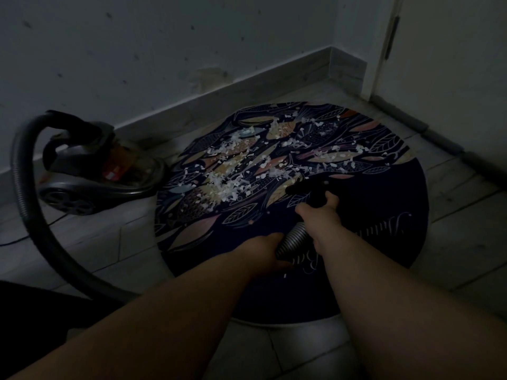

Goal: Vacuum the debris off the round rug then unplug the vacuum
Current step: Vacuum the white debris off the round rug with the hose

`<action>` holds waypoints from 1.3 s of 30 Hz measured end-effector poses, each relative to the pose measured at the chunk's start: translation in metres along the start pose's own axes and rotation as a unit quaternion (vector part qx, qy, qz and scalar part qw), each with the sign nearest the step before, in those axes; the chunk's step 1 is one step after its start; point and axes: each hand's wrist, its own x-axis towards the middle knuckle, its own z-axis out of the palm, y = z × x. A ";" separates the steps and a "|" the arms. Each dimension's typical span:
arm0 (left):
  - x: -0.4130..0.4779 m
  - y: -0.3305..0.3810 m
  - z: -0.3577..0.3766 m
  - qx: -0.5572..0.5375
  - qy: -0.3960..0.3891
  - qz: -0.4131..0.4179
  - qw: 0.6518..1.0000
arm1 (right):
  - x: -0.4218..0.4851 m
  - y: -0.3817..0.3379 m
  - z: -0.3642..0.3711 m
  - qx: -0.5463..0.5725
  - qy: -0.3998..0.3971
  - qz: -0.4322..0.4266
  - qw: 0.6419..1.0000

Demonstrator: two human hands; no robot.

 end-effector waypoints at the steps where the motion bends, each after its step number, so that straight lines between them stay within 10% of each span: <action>1: 0.001 -0.001 0.001 -0.002 -0.001 0.002 1.000 | 0.000 0.002 0.000 0.000 0.006 -0.005 1.000; 15: 0.040 0.018 -0.004 -0.007 -0.009 0.028 1.000 | 0.023 -0.011 -0.021 0.011 0.080 -0.006 0.997; 39: 0.005 -0.005 -0.014 -0.011 0.003 -0.021 1.000 | 0.008 -0.014 0.011 -0.019 -0.021 -0.013 1.000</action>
